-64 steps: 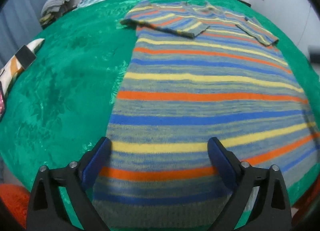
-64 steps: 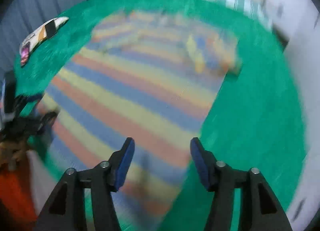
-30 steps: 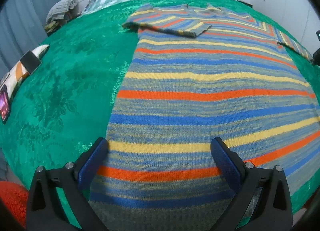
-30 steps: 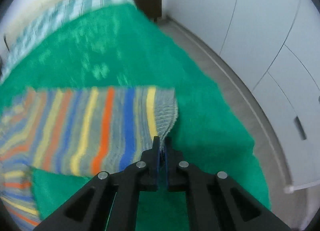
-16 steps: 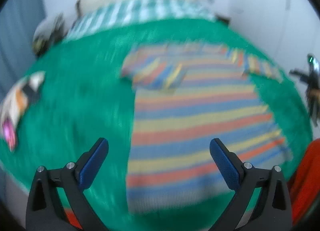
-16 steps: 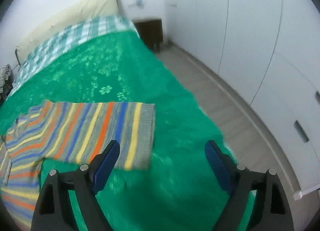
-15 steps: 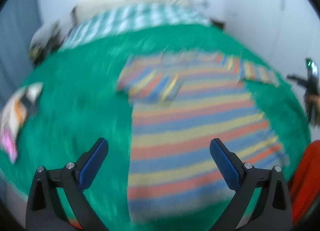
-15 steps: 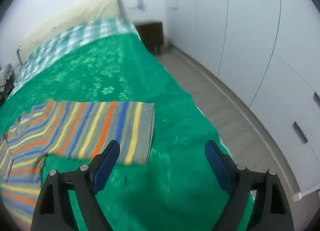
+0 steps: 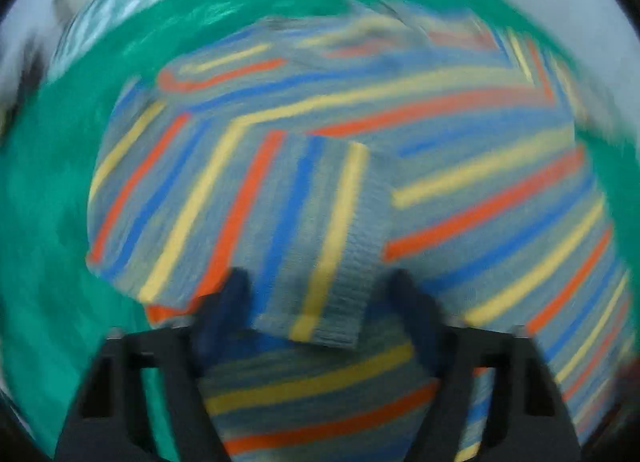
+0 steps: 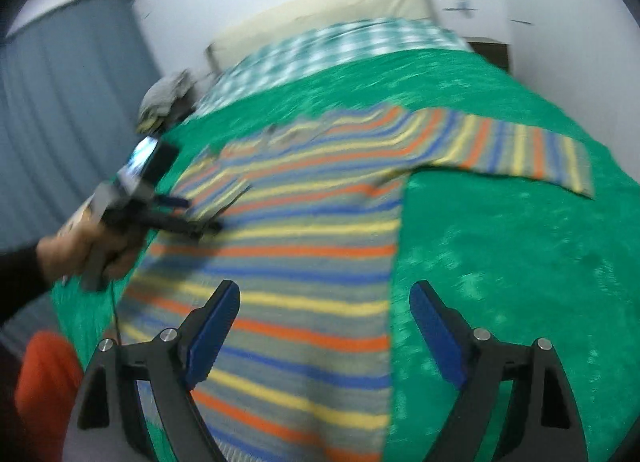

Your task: Fold small clothes

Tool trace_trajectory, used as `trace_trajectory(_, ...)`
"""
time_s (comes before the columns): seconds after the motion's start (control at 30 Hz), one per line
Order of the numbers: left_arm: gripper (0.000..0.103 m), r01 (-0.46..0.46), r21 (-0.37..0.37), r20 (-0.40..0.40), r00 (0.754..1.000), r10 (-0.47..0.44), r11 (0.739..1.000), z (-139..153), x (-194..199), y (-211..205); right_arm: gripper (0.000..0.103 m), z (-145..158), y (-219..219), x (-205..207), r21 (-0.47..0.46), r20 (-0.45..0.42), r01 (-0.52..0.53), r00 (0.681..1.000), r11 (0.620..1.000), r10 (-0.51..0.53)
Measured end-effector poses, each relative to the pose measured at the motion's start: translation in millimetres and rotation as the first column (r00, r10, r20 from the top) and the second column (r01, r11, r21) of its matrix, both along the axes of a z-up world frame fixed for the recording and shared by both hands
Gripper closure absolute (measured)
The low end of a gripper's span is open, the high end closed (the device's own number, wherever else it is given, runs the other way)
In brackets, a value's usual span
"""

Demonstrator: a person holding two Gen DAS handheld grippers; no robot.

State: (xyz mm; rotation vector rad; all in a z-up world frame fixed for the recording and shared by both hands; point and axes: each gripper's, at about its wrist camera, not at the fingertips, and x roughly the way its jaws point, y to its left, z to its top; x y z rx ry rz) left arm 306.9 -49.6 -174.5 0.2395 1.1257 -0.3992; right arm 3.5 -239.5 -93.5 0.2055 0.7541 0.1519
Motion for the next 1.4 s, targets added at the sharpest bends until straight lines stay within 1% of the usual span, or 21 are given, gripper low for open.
trace_trajectory(0.03, 0.100, -0.042, -0.059, -0.020, 0.999, 0.041, 0.997, 5, 4, 15, 0.017, -4, -1, -2, -0.018, -0.004, -0.008, 1.000, 1.000, 0.008)
trace_trajectory(0.07, 0.097, -0.088, -0.111, -0.042, 0.996, 0.084, 0.990, 12, 8, 33, 0.017, -8, -1, -2, -0.033, -0.016, -0.016, 1.000, 0.999, 0.016)
trace_trajectory(0.13, 0.098, -0.187, -0.200, -0.006, 0.982, 0.190, 0.962, 32, 12, 74, 0.017, -17, -5, -1, -0.040, -0.040, -0.011, 0.999, 0.999, 0.009)
trace_trajectory(0.2, 0.099, -0.332, -0.271, 0.012, 0.938, 0.348, 0.904, 50, 17, 129, 0.017, -21, -7, -3, -0.018, -0.058, -0.008, 0.998, 1.000, 0.007)
trace_trajectory(0.23, 0.099, -0.451, -0.308, 0.006, 0.879, 0.476, 0.838, 57, 21, 172, 0.017, -24, -7, -3, -0.014, -0.066, -0.008, 0.998, 1.000, 0.007)
trace_trajectory(0.27, 0.099, -0.517, -0.311, 0.006, 0.838, 0.546, 0.797, 58, 23, 196, 0.017, -24, -7, -4, -0.021, -0.072, -0.011, 0.997, 1.000, 0.009)
trace_trajectory(0.33, 0.100, -0.679, -0.284, -0.004, 0.707, 0.708, 0.677, 52, 27, 256, 0.017, -28, -6, 2, -0.049, -0.091, -0.025, 0.996, 0.998, 0.020)
trace_trajectory(0.37, 0.100, -0.725, -0.265, -0.018, 0.663, 0.749, 0.635, 45, 29, 276, 0.017, -30, -2, 4, -0.066, -0.103, -0.032, 0.994, 0.997, 0.025)
trace_trajectory(0.4, 0.100, -0.767, -0.229, -0.034, 0.621, 0.783, 0.599, 33, 30, 295, 0.017, -35, 0, 6, -0.076, -0.120, -0.039, 0.992, 0.996, 0.029)
trace_trajectory(0.47, 0.100, -0.787, -0.198, -0.062, 0.605, 0.794, 0.584, 17, 32, 310, 0.017, -44, 5, 7, -0.080, -0.154, -0.048, 0.987, 0.996, 0.035)
trace_trajectory(0.67, 0.101, -0.786, -0.129, 0.004, 0.610, 0.793, 0.605, 8, 39, 308, 0.016, -56, 16, 12, -0.173, -0.175, -0.070, 0.984, 0.982, 0.040)
trace_trajectory(0.77, 0.100, -0.780, -0.107, -0.022, 0.622, 0.783, 0.617, 0, 44, 313, 0.014, -59, 16, 13, -0.184, -0.175, -0.073, 0.984, 0.980, 0.041)
trace_trajectory(0.87, 0.075, -0.761, -0.065, 0.037, 0.644, 0.764, 0.645, 6, 41, 308, 0.013, -55, 12, 12, -0.179, -0.171, -0.066, 0.985, 0.982, 0.035)
trace_trajectory(0.9, 0.047, -0.764, -0.063, 0.069, 0.639, 0.766, 0.643, 15, 29, 305, 0.013, -50, 9, 11, -0.165, -0.162, -0.054, 0.986, 0.985, 0.027)
trace_trajectory(0.93, 0.026, -0.741, -0.120, 0.097, 0.653, 0.751, 0.661, 27, 9, 300, 0.013, -43, 6, 11, -0.156, -0.145, -0.037, 0.989, 0.987, 0.015)
trace_trajectory(1.03, 0.002, -0.618, -0.279, 0.139, 0.731, 0.668, 0.735, 45, -42, 280, 0.013, -16, -18, 0, -0.184, -0.041, 0.085, 0.995, 0.979, -0.094)
trace_trajectory(1.13, 0.002, -0.507, -0.291, 0.100, 0.827, 0.553, 0.811, 31, -64, 248, 0.009, -12, -53, -2, -0.278, -0.008, 0.241, 0.967, 0.930, -0.253)
trace_trajectory(1.2, 0.002, -0.465, -0.238, 0.104, 0.860, 0.499, 0.853, 11, -61, 229, 0.009, -22, -79, -1, -0.295, -0.014, 0.320, 0.941, 0.900, -0.339)
trace_trajectory(1.3, 0.000, -0.465, -0.101, 0.095, 0.875, 0.474, 0.880, -23, -47, 216, 0.009, -49, -110, 9, -0.303, -0.102, 0.382, 0.898, 0.873, -0.428)
trace_trajectory(1.33, 0.000, -0.450, -0.086, 0.170, 0.873, 0.458, 0.889, -24, -50, 212, 0.001, -62, -121, 10, -0.252, -0.142, 0.397, 0.887, 0.882, -0.440)
trace_trajectory(1.4, 0.000, -0.459, -0.060, 0.221, 0.860, 0.460, 0.886, -22, -54, 205, 0.000, -67, -130, 7, -0.182, -0.112, 0.420, 0.890, 0.889, -0.443)
